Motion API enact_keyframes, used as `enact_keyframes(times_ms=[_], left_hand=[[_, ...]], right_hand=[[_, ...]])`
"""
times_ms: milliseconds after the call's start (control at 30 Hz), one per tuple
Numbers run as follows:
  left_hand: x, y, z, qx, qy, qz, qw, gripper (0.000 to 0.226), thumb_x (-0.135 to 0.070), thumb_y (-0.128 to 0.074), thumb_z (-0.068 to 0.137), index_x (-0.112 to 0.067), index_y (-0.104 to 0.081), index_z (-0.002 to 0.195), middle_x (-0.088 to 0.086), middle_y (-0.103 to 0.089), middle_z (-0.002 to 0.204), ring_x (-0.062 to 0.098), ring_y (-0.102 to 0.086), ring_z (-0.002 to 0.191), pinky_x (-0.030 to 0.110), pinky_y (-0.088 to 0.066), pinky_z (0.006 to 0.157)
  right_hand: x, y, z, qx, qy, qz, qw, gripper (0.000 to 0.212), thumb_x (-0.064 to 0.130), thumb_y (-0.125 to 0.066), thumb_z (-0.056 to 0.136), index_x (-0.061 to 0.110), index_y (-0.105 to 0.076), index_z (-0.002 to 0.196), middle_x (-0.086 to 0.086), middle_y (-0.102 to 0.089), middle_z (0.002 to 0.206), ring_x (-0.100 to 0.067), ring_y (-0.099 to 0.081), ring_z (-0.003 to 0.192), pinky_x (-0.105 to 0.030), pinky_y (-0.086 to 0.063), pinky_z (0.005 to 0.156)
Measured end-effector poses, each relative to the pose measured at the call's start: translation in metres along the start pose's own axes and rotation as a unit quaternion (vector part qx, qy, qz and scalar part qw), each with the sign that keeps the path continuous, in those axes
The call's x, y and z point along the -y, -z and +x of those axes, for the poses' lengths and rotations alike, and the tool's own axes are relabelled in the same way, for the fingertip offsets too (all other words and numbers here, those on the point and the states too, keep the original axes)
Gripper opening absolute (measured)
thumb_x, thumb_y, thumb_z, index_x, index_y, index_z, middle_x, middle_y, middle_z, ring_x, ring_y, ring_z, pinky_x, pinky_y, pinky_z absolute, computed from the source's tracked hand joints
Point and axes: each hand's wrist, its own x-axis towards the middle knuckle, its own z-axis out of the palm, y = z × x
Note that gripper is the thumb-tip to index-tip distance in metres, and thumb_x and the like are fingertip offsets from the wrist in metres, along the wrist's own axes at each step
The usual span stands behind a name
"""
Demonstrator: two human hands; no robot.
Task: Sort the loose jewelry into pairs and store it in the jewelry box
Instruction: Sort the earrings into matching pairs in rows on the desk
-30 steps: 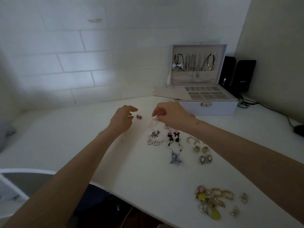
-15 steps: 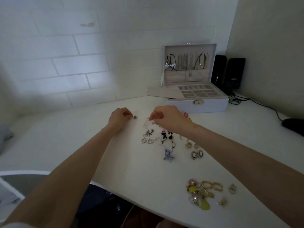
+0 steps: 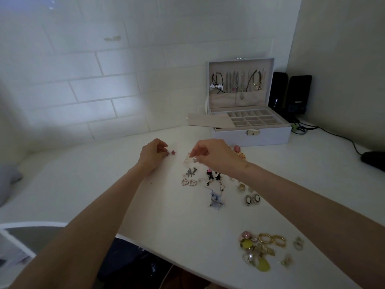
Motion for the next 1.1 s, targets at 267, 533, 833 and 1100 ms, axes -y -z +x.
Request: enact_keyframes(times_ms=[267,533,833,1100], left_hand=[[-0.003,-0.004,-0.002,-0.026,-0.001,0.028,0.999,0.027,0.003,-0.059,0.084,-0.002,-0.057,0.11,0.016,-0.059,0.113,0.023,-0.059,0.095,0.021,-0.039,0.08],[-0.074,0.005,-0.105,-0.02,-0.146,0.073,0.986,0.019,-0.022,-0.063,0.086,-0.017,-0.058,0.104,-0.004,-0.048,0.103,0.009,-0.054,0.084,0.018,-0.038,0.073],[-0.136,-0.004,-0.185,0.291,-0.172,0.062,0.939,0.011,-0.028,-0.067,0.082,-0.022,-0.058,0.083,-0.005,-0.064,0.088,0.006,-0.057,0.079,0.011,-0.042,0.063],[-0.137,-0.022,-0.195,0.311,-0.168,0.111,0.929,0.014,-0.028,-0.066,0.083,-0.021,-0.055,0.087,-0.013,-0.054,0.079,0.002,-0.051,0.073,0.008,-0.038,0.06]], right_hand=[[0.0,0.01,-0.011,0.001,0.003,0.004,1.0,0.012,0.011,-0.063,0.087,0.014,-0.069,0.097,-0.004,-0.069,0.095,-0.011,-0.062,0.085,-0.02,-0.05,0.077],[-0.003,0.037,-0.059,0.035,0.009,-0.023,0.999,0.012,0.015,-0.069,0.082,0.019,-0.07,0.094,0.006,-0.067,0.086,0.003,-0.057,0.073,-0.021,-0.043,0.084],[-0.005,0.056,-0.134,0.197,-0.032,-0.087,0.976,0.008,0.02,-0.074,0.077,0.023,-0.071,0.085,0.009,-0.06,0.081,-0.001,-0.049,0.065,-0.012,-0.04,0.06],[-0.018,0.043,-0.147,0.164,-0.021,-0.053,0.985,0.012,0.02,-0.076,0.075,0.025,-0.069,0.083,0.008,-0.06,0.076,0.0,-0.049,0.06,-0.01,-0.04,0.056]])
